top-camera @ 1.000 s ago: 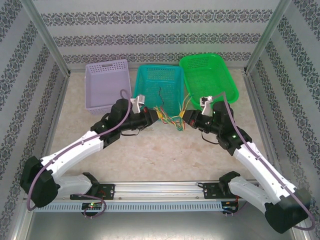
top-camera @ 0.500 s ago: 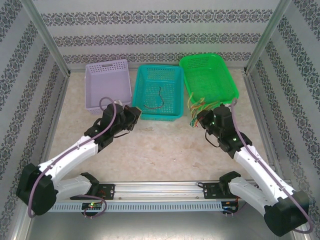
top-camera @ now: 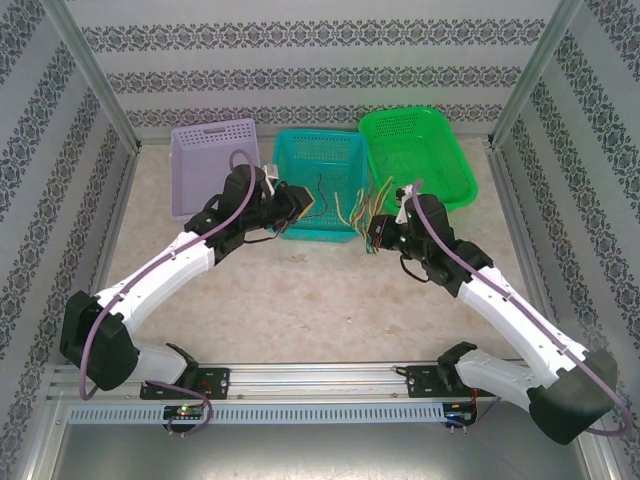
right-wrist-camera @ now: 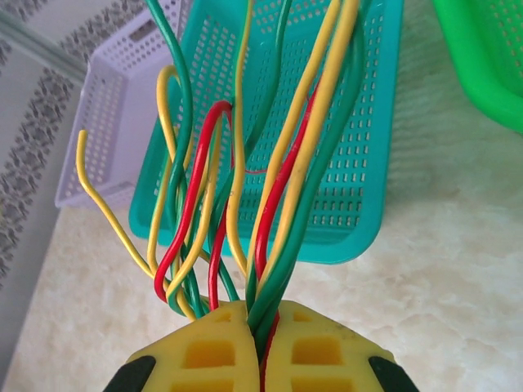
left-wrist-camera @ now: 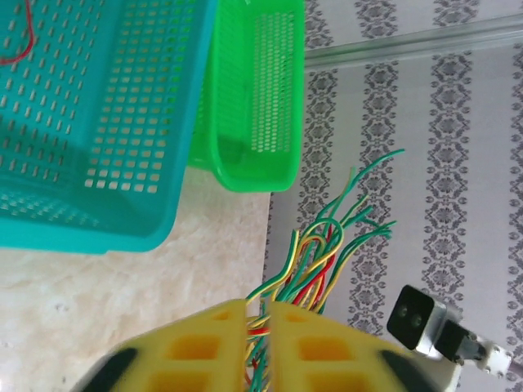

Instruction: Untangle the cables

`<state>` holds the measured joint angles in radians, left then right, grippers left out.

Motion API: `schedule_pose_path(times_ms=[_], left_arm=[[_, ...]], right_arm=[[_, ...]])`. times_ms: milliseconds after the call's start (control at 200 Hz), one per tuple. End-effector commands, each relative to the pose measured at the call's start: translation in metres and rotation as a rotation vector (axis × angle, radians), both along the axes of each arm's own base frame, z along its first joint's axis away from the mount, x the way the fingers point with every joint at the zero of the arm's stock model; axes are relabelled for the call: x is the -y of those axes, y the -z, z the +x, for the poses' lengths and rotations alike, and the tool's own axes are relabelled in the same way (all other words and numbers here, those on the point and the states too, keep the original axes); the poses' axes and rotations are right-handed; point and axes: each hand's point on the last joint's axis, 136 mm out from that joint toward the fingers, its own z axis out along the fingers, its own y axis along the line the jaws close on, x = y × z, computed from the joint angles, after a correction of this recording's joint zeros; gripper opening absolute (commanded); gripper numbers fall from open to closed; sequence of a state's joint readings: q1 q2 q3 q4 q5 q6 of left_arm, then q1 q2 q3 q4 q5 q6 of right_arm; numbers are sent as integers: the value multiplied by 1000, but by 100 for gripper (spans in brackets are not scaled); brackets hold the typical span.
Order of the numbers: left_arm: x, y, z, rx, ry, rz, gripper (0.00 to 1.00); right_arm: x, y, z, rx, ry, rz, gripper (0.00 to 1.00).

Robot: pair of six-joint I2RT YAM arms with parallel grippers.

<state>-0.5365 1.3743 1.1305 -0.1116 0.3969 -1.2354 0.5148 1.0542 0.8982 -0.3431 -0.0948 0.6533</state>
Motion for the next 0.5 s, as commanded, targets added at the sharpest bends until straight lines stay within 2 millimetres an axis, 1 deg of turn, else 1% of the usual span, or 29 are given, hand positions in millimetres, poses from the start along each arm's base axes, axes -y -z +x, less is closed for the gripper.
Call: schedule_pose_path(times_ms=[0,130,165,230,270,330,355,400,495], left_arm=[[8,-1,-6,-23,62,17,33],[19,-4,-4,-21,108,13,50],[21,-3,-3,-24,120,19,52],[27,3,-3,-40,148,32,52],[29,10,-4,-59,162,54,51],[26,22,-6,-99,166,102,47],[24,24,-6,-103,158,120,47],[20,21,-4,-84,143,136,46],[11,5,0,-16,129,190,46]], right_arm=[[-15,-18,-3,71,-110,-74,0],[-25,-17,-1,60,-139,-65,0],[-28,-17,0,58,-144,-58,0],[-33,-19,1,59,-151,-44,0],[-36,-20,1,60,-156,-34,0],[-40,-22,1,63,-166,-28,0],[-42,-24,1,67,-173,-28,0],[-46,-26,0,76,-195,-31,0],[-52,-24,-5,77,-251,-55,0]])
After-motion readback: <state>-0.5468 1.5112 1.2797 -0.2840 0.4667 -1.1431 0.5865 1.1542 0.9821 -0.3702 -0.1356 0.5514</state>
